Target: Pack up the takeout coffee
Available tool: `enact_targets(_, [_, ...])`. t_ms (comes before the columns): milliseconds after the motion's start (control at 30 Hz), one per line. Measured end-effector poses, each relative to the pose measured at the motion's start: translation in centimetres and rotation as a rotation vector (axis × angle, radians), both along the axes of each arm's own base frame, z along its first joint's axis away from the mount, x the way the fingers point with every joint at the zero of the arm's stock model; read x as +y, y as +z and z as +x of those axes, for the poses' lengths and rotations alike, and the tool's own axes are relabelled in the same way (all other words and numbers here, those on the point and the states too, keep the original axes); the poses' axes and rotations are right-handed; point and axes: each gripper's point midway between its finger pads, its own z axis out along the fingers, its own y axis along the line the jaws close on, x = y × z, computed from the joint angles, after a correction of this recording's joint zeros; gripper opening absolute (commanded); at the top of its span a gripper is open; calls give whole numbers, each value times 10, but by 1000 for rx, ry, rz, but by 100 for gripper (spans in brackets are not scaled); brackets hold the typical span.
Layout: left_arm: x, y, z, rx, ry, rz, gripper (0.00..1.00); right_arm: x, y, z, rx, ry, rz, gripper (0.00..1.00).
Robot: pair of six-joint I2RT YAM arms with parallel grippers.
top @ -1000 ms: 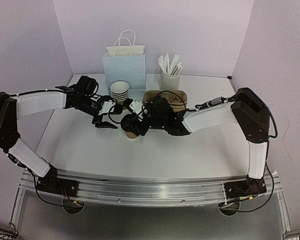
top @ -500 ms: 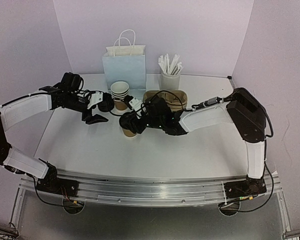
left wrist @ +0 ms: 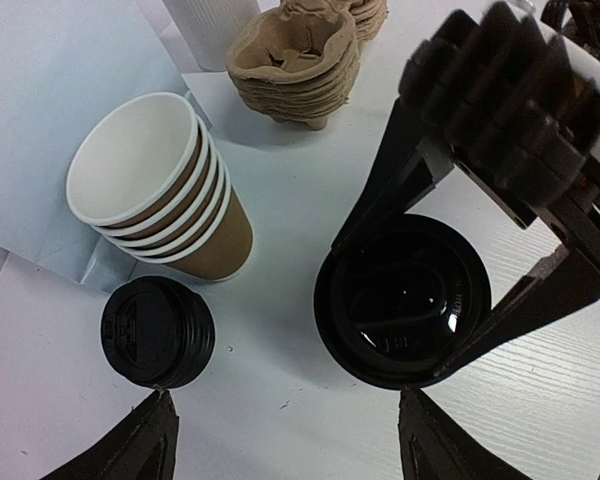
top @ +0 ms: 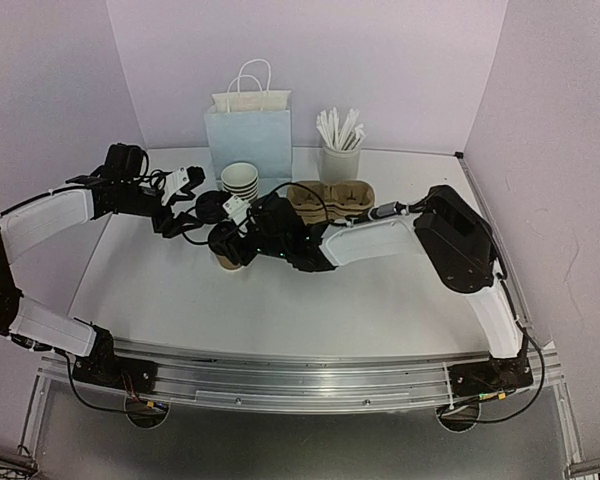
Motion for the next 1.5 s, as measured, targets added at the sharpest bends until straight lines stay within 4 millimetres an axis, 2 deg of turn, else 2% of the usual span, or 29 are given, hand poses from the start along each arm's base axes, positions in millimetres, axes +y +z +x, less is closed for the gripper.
enact_targets(200, [2, 2, 4, 3, 24, -15, 76, 4, 0, 1, 3, 1, -8, 87])
enact_targets(433, [2, 4, 5, 7, 37, -27, 76, 5, 0, -1, 19, 9, -40, 96])
enact_targets(933, [1, 9, 7, 10, 47, -43, 77, 4, -2, -2, 6, 18, -103, 97])
enact_targets(1200, [-1, 15, 9, 1, 43, -51, 76, 7, 16, 8, -2, -13, -73, 96])
enact_targets(1500, [-3, 18, 9, -1, 34, -62, 76, 4, 18, 15, 5, -40, -66, 96])
